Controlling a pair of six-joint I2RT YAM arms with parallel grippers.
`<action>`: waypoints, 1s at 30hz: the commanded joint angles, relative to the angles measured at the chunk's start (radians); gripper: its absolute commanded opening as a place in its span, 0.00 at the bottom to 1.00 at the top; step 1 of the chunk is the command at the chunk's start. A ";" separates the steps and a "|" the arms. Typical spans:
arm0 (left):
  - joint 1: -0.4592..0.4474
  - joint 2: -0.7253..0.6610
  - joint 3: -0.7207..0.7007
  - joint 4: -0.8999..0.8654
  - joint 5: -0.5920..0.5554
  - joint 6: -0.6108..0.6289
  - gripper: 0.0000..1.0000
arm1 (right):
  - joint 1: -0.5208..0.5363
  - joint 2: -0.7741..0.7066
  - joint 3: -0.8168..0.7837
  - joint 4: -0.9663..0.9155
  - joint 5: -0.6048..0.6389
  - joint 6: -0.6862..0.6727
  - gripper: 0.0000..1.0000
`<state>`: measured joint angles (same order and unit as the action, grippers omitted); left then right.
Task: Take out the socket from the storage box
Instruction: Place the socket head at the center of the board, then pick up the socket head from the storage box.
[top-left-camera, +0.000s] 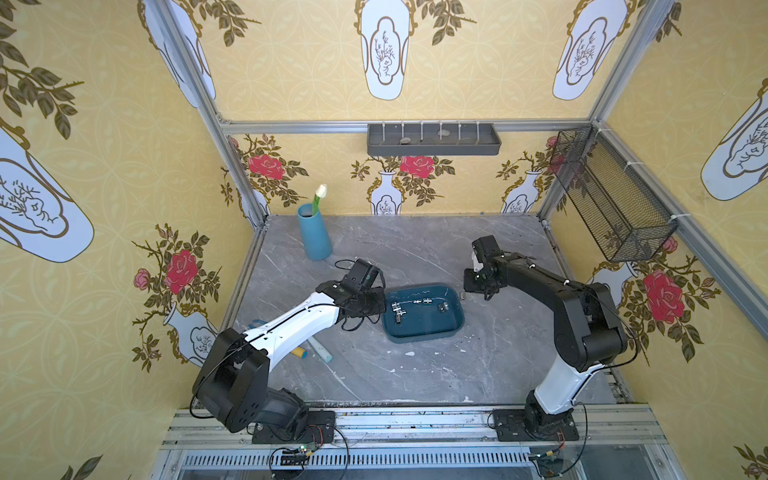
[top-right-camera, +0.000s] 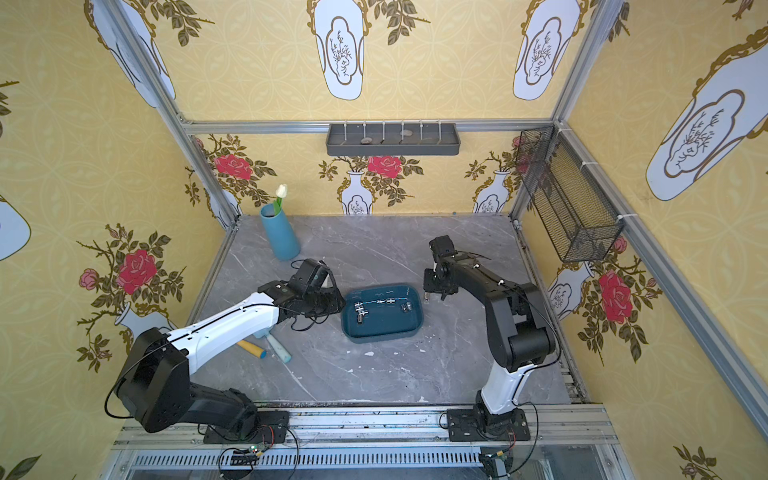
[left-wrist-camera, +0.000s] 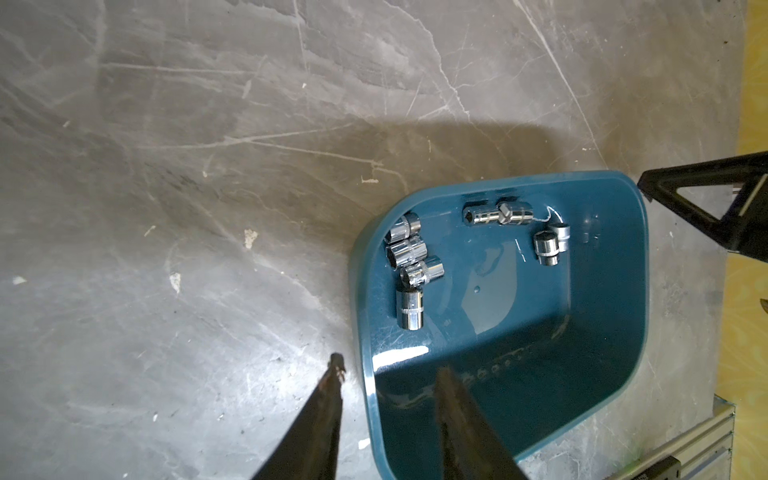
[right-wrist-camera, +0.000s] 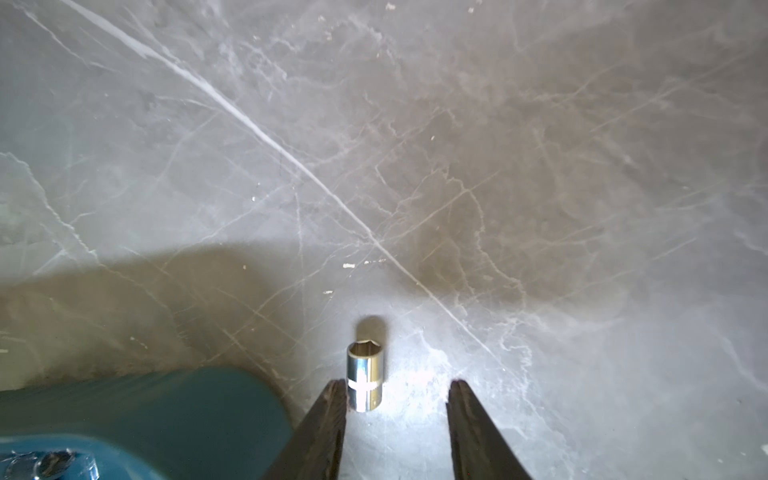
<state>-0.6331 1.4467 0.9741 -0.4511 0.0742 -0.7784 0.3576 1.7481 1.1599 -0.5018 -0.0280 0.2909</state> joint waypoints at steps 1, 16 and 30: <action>0.001 0.010 0.023 -0.007 -0.007 0.026 0.42 | -0.005 -0.023 0.004 -0.023 -0.019 0.007 0.45; -0.098 0.091 0.186 -0.011 0.009 0.052 0.47 | -0.028 -0.195 -0.030 -0.064 -0.112 0.051 0.46; -0.240 0.312 0.331 0.042 0.008 -0.053 0.48 | -0.039 -0.276 -0.090 -0.055 -0.142 0.110 0.47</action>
<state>-0.8619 1.7256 1.2812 -0.4351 0.0868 -0.8005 0.3229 1.4815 1.0756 -0.5583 -0.1638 0.3748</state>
